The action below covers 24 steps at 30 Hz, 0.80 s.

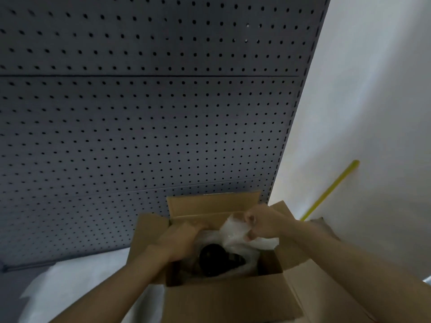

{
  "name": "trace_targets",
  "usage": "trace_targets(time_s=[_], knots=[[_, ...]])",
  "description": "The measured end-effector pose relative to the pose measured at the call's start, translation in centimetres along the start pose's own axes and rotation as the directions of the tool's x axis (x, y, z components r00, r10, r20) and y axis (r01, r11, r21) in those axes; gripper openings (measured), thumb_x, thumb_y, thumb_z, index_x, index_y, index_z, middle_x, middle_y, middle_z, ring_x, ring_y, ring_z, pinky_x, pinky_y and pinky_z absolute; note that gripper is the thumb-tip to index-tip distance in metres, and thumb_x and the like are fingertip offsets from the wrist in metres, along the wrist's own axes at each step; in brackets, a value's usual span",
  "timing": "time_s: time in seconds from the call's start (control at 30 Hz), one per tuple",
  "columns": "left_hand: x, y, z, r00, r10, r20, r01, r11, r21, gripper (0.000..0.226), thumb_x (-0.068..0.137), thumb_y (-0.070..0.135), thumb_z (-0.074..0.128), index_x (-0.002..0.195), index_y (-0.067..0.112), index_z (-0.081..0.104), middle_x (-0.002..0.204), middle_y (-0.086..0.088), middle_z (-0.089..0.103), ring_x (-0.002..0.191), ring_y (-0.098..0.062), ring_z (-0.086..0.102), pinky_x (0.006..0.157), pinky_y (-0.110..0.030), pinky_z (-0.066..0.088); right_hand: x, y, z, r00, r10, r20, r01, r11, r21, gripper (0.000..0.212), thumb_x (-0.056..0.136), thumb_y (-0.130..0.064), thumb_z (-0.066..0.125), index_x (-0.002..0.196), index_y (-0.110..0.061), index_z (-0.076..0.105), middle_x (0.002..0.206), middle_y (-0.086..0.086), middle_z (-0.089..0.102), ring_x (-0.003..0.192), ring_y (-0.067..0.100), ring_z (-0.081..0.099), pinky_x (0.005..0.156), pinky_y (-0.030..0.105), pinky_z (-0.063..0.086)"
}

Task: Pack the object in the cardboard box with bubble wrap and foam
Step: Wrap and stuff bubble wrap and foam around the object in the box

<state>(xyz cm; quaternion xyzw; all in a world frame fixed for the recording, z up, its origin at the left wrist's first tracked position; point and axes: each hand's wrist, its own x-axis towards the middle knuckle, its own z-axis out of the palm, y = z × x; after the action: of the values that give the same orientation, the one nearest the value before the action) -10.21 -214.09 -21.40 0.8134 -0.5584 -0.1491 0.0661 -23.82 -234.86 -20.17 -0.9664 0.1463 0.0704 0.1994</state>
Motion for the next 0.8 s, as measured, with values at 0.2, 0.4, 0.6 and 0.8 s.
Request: trace_targets(time_s=[0.2,0.4,0.6,0.8], knots=[[1.2,-0.2,2.3,0.993,-0.069,0.098,0.068,0.998,0.014,0.044,0.089,0.017,0.061,0.132,0.018,0.05,0.128,-0.006,0.06,0.111,-0.021,0.059,0.087,-0.024,0.046,1.6,1.5,2.9,0.996,-0.035,0.084,0.034,0.999,0.015,0.019,0.071,-0.019,0.07,0.077,-0.005,0.059,0.086,0.009,0.058,0.075,0.015,0.048,0.066,0.026,0.039],[3.4,-2.3,4.2,0.98,-0.08,0.182,0.069,0.995,0.066,0.062,0.08,0.027,0.071,0.136,0.02,0.045,0.139,-0.004,0.051,0.121,-0.022,0.05,0.101,-0.03,0.042,2.4,3.1,5.1,0.99,-0.009,0.14,0.007,1.0,0.014,0.024,0.069,-0.022,0.056,0.056,-0.025,0.036,0.082,0.007,0.057,0.079,0.023,0.055,0.067,0.023,0.038],[5.4,-2.2,6.3,0.968,-0.029,0.25,0.009,0.997,0.081,0.071,0.074,0.031,0.075,0.137,0.023,0.044,0.138,-0.003,0.047,0.125,-0.022,0.043,0.108,-0.034,0.031,3.0,4.1,6.8,0.987,-0.073,0.145,0.078,0.997,-0.028,0.045,0.064,-0.019,0.069,0.057,-0.032,0.026,0.078,-0.007,0.042,0.076,0.015,0.045,0.065,0.02,0.04],[6.5,-1.6,7.4,0.956,-0.006,0.293,-0.024,0.995,0.101,0.089,0.069,0.036,0.078,0.144,0.028,0.032,0.148,-0.002,0.034,0.132,-0.026,0.036,0.113,-0.04,0.026,2.5,4.1,7.1,0.987,-0.092,0.134,0.094,0.996,-0.009,0.045,0.064,-0.018,0.07,0.057,-0.03,0.028,0.086,-0.003,0.048,0.081,0.016,0.05,0.072,0.027,0.046]])
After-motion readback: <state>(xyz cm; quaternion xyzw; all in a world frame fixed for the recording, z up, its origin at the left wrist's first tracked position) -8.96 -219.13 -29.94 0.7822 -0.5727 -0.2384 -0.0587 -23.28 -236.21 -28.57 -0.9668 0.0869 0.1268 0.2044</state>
